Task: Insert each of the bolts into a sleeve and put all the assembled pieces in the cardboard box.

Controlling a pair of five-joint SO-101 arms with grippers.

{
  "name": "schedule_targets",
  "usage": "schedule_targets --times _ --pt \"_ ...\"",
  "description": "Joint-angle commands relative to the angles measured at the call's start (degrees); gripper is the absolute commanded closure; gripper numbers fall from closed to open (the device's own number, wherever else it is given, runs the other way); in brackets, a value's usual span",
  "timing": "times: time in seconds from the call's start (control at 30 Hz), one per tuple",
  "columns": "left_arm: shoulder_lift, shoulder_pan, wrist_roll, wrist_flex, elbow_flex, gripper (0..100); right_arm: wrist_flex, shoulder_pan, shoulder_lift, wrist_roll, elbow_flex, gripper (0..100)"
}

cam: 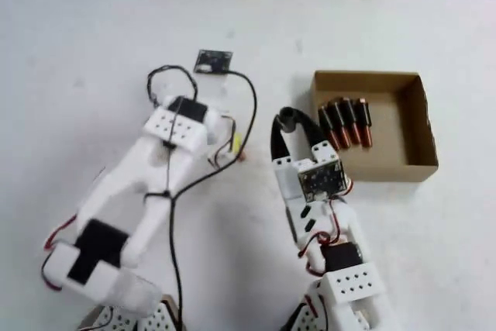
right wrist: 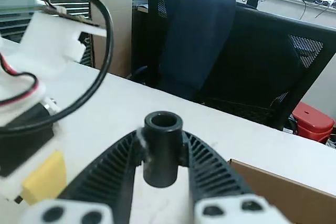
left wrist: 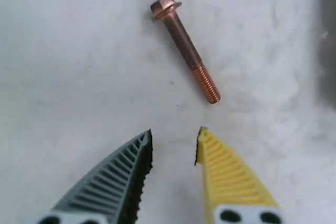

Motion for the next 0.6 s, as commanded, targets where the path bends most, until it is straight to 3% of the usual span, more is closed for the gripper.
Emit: schedule_targets --times 0.0,0.17,0.37,0.57 --pt "3.3 0.3 3.4 -1.1 -6.9 82 -0.9 1.2 -5.1 -0.5 0.2 98.2" --pt "8.4 0.7 5.7 -1.1 -12.6 82 9.8 1.1 -16.7 -0.5 0.8 98.2" --pt "15.2 -1.0 13.4 -1.1 -19.4 82 24.7 1.1 -31.5 -0.6 0.8 98.2" --pt "19.9 -2.6 16.3 -1.1 -23.0 82 22.2 3.5 -30.1 -5.2 1.1 98.2"
